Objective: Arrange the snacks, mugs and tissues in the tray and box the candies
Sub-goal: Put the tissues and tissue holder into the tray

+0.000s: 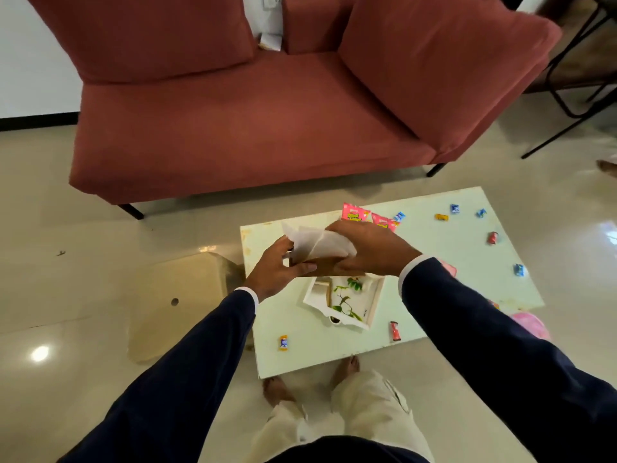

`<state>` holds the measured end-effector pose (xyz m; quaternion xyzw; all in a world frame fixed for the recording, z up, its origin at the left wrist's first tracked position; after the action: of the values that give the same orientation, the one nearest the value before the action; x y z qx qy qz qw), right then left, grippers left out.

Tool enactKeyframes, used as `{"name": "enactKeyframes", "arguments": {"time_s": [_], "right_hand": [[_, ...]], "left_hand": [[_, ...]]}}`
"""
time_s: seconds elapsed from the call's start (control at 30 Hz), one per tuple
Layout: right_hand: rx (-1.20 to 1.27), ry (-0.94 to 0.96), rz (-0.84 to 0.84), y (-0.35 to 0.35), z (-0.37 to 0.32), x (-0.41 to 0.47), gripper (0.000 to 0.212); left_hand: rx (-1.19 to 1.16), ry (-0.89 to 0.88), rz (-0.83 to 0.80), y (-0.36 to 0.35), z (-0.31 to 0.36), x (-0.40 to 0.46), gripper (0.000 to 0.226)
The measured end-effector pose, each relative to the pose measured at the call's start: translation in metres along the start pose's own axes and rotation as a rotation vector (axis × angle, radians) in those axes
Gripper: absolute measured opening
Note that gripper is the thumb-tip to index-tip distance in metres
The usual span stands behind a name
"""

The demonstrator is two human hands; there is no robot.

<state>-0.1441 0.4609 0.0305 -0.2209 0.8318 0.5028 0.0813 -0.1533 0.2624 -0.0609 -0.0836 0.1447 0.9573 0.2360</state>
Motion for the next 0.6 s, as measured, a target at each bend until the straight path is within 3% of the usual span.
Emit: {"name": "enactKeyframes", "arguments": {"time_s": [0.4,0.6], "right_hand": [[0.058,-0.201,0.140,-0.167,0.172,0.029,0.040],[0.080,-0.283,0.143,-0.265,0.243,0.046,0.040]], "left_hand": [[0.542,0.108,-0.158,-0.115,-0.138,0.082,0.064],[0.494,0.140,-0.181,-0.168,-0.221,0.104,0.047]]}}
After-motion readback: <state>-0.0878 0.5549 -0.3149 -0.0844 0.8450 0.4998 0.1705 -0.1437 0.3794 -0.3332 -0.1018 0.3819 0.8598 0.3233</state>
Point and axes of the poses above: each hand's wrist, its own x-axis towards the middle knuckle, its own y-axis out of the back of the hand, z = x × y, the point moved 4 cm from there along x, towards the middle knuckle, and after that the axes turned 4 degrees about -y, right-handed, at the moved point
